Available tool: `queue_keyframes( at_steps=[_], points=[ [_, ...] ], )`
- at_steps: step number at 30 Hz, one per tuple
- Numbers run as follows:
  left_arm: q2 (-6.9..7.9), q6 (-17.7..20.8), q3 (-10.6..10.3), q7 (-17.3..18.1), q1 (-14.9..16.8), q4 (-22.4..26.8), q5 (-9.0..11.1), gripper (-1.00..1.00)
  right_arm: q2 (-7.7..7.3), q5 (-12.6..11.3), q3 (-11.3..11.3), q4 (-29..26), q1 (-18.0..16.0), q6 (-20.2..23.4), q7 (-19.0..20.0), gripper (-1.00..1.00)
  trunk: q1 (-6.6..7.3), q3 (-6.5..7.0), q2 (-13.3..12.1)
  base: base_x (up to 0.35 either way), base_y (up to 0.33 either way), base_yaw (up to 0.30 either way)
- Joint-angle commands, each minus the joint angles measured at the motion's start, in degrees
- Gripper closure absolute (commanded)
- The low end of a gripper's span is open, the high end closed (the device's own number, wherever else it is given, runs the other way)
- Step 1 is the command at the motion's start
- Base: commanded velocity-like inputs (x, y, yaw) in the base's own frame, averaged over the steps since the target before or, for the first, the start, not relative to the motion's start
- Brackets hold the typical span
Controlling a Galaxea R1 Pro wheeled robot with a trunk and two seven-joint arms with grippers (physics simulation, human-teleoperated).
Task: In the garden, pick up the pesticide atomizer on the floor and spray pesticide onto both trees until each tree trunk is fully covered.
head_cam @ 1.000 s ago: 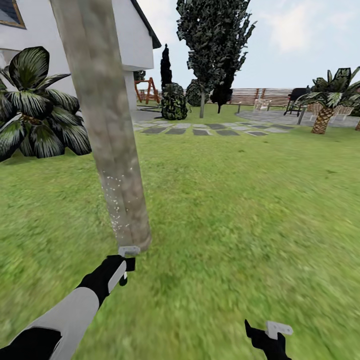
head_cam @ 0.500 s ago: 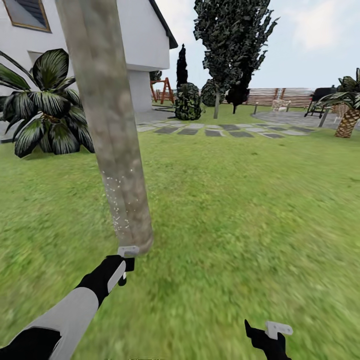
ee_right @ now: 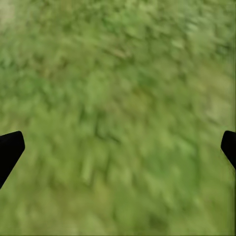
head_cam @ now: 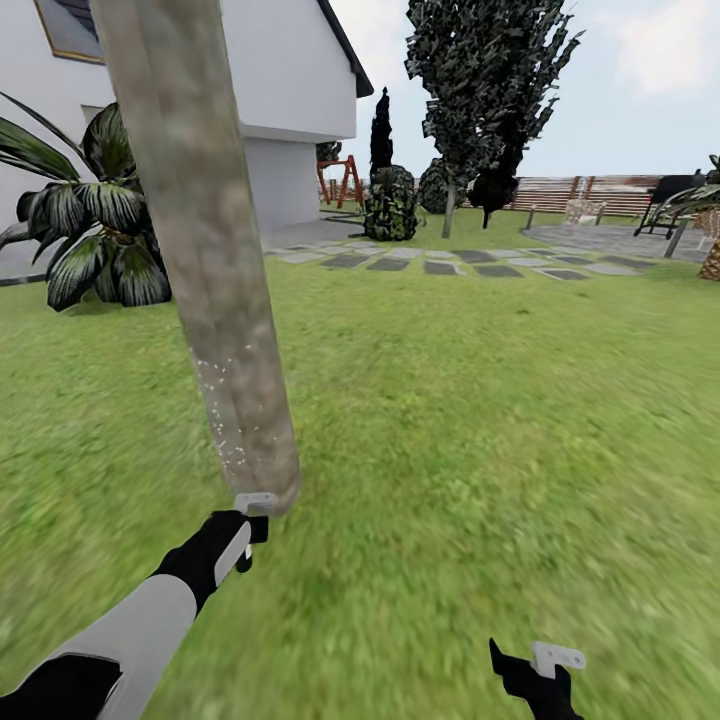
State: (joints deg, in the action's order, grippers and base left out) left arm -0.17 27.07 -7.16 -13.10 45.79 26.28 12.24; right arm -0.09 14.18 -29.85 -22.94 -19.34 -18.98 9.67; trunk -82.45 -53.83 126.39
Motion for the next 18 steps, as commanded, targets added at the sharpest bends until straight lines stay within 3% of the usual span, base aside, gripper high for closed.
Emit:
queue_keyframes(
  at_steps=[1, 12, 18],
  points=[
    [0.00, 0.0, 0.0, 0.0, 0.0, 0.0, 0.0, 1.00, 0.00, 0.0, 0.0, 0.0, 0.0, 0.0, 0.0, -1.00, 0.00, 0.00, 0.0, 0.254, -0.172, 0.074],
    [-0.13, 0.0, 0.0, 0.0, 0.0, 0.0, 0.0, 1.00, 0.00, 0.0, 0.1, 0.1, 0.0, 0.0, 0.0, -1.00, 0.00, 0.00, 0.0, 0.247, -0.178, 0.245],
    [-0.23, 0.0, -0.1, 0.0, 0.0, 0.0, 0.0, 1.00, 0.00, 0.0, 0.0, 0.0, 0.0, 0.0, 0.0, -1.00, 0.00, 0.00, 0.0, 0.075, -0.255, 0.027]
  ],
)
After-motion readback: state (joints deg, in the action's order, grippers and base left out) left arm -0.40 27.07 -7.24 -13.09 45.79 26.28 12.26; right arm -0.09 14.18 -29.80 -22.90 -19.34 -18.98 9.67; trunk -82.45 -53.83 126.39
